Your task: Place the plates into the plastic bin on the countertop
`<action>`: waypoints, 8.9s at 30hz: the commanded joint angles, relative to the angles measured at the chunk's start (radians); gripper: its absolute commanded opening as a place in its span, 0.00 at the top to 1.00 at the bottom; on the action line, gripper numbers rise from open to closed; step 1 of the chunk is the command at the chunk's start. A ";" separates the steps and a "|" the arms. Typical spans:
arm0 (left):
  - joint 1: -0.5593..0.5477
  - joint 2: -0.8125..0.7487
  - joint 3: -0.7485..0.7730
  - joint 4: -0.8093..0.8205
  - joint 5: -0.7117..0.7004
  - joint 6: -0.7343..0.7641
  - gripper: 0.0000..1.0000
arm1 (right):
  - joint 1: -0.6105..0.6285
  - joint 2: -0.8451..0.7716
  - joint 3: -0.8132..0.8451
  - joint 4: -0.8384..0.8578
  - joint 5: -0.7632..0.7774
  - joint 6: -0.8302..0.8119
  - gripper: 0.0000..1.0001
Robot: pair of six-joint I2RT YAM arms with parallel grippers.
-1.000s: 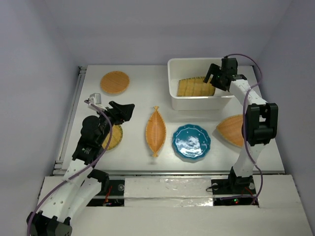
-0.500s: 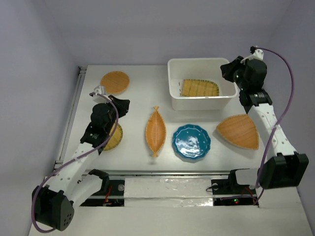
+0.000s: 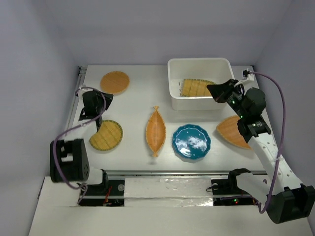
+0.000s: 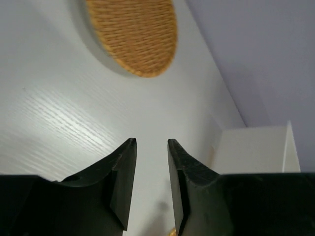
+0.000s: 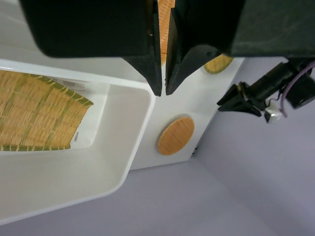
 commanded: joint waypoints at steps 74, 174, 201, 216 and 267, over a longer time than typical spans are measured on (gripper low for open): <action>0.173 0.313 -0.132 1.045 0.344 -0.453 1.00 | 0.154 0.019 -0.019 0.066 -0.139 -0.018 0.12; -0.381 -1.291 -0.056 -0.645 -0.179 0.441 1.00 | 0.688 0.623 0.400 -0.002 0.272 -0.043 1.00; -0.381 -1.292 -0.059 -0.650 -0.210 0.421 0.65 | 0.867 1.240 0.718 0.020 0.194 0.223 0.40; -0.381 -1.307 -0.059 -0.650 -0.207 0.421 0.65 | 0.867 1.346 0.730 0.093 0.223 0.369 0.62; -0.381 -1.339 -0.067 -0.639 -0.192 0.425 0.56 | 0.027 0.596 0.245 -0.026 0.390 0.040 0.52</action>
